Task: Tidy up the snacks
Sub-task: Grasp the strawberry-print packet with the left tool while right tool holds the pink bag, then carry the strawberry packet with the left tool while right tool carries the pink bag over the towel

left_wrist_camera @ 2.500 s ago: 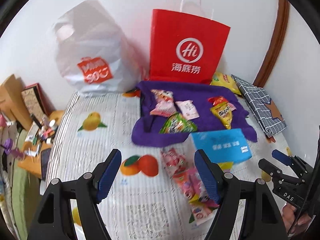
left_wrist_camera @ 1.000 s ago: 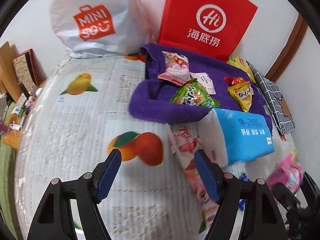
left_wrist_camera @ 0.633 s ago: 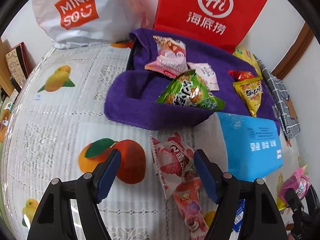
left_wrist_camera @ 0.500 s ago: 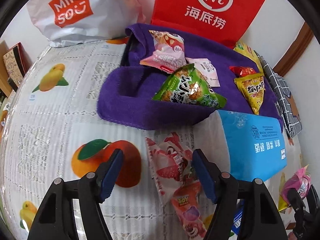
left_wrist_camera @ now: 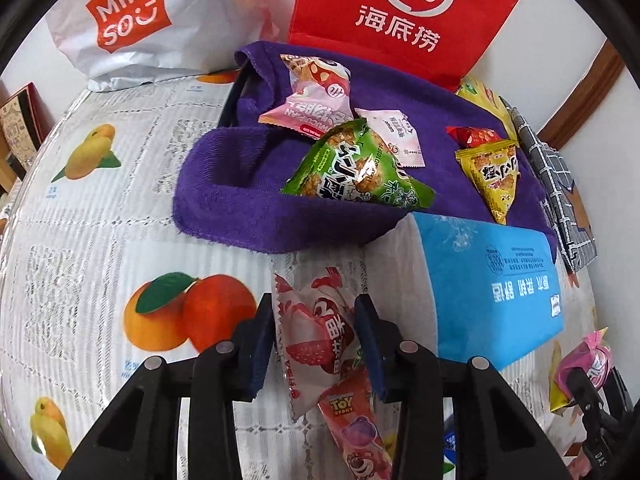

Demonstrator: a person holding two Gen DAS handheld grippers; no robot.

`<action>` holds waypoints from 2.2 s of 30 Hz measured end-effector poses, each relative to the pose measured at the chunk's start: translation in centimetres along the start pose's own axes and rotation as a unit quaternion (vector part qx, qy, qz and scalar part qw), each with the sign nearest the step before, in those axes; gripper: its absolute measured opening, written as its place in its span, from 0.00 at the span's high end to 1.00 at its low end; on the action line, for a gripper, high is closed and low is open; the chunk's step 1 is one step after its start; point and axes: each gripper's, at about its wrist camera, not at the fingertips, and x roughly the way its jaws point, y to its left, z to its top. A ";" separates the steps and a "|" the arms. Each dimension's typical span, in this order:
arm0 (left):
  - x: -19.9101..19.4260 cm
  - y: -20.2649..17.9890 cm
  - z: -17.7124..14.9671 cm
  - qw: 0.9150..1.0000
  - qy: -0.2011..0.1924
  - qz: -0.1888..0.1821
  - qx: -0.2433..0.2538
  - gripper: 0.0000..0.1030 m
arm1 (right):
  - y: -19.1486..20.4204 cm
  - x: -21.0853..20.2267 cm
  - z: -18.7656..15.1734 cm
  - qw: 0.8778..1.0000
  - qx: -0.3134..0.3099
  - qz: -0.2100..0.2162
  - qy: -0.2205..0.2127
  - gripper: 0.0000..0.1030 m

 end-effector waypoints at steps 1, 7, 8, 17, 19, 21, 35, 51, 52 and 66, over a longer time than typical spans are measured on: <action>-0.1 0.0 -0.1 1.000 -0.001 0.002 0.000 0.64 | -0.1 -0.2 0.0 1.000 0.000 0.000 -0.002 0.30; -2.3 0.3 -1.2 1.000 -0.016 0.004 0.005 0.65 | -0.2 -1.1 -0.3 1.000 0.001 -0.002 -0.011 0.30; -2.7 0.3 -1.4 1.000 -0.018 0.005 0.006 0.65 | -0.3 -1.2 -0.3 1.000 0.001 -0.002 -0.012 0.30; -5.6 0.6 -3.4 0.999 -0.041 -0.006 0.013 0.66 | 0.4 -2.6 -0.5 1.000 -0.010 0.005 -0.030 0.30; -6.2 0.4 -3.7 0.999 -0.045 -0.009 0.016 0.66 | 0.6 -2.9 -0.5 0.999 -0.014 0.006 -0.035 0.30; -6.9 0.0 -4.0 0.998 -0.051 -0.010 0.019 0.66 | 0.9 -3.1 -0.3 0.999 -0.020 0.001 -0.041 0.30; -9.5 -2.6 -5.0 0.995 -0.081 -0.031 0.041 0.66 | 1.2 -4.7 0.5 0.997 -0.035 -0.016 -0.062 0.30; -10.4 -3.9 -4.9 0.994 -0.090 -0.027 0.056 0.66 | 1.7 -5.0 2.7 0.997 -0.023 -0.006 -0.079 0.30; -10.4 -4.0 -4.8 0.994 -0.090 -0.028 0.056 0.66 | 1.8 -4.9 2.9 0.996 -0.024 -0.007 -0.081 0.30; -11.1 -5.2 -2.1 0.992 -0.099 -0.026 0.067 0.66 | 3.1 -4.5 7.4 0.996 -0.030 0.004 -0.088 0.30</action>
